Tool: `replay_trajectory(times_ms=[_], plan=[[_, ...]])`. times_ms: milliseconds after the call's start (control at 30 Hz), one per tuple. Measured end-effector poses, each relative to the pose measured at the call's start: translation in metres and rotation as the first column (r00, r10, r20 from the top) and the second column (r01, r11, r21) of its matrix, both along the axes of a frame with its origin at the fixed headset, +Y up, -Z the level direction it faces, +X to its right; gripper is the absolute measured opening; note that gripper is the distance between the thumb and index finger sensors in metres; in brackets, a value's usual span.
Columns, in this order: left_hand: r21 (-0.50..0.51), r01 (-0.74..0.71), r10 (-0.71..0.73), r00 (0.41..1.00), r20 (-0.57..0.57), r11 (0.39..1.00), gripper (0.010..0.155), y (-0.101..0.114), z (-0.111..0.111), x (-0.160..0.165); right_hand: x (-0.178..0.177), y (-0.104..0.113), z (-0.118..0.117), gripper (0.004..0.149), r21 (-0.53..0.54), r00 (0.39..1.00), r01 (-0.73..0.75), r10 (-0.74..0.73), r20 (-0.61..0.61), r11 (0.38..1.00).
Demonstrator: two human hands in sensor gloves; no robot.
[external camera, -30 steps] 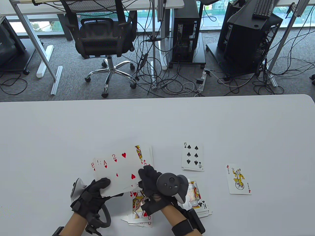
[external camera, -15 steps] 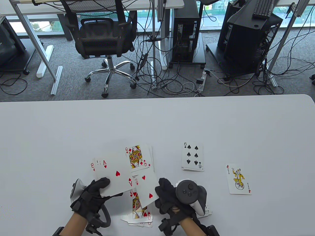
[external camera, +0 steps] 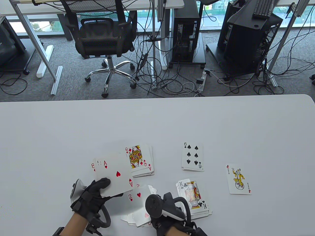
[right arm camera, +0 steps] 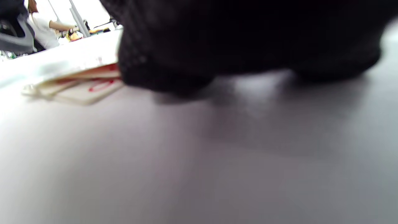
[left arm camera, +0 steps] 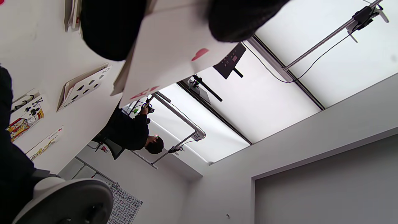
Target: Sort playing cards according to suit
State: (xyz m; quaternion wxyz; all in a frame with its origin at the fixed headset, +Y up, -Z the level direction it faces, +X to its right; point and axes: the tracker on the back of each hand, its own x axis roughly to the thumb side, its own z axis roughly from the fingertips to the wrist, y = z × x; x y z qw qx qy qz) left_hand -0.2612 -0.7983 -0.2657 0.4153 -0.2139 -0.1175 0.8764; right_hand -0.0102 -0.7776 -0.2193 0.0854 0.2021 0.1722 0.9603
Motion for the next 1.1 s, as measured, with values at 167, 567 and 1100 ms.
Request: replay_trajectory(times_ms=[167, 567, 1100], plan=[[0.011, -0.013, 0.013, 1.000, -0.002, 1.000, 0.056, 0.002, 0.000, 0.000, -0.002, 0.003, -0.001, 0.062, -0.025, 1.000, -0.006, 0.006, 0.009, 1.000], [0.033, -0.037, 0.035, 0.997, 0.067, 0.999, 0.055, 0.007, 0.007, 0.013, 0.021, 0.068, -0.016, 0.061, 0.331, 0.787, 0.577, -0.616, 0.018, 0.747], [0.064, 0.039, -0.049, 0.985, 0.166, 0.997, 0.056, 0.008, 0.017, 0.032, 0.018, 0.048, 0.000, 0.082, 0.283, 0.628, 0.757, -0.775, -0.068, 0.589]])
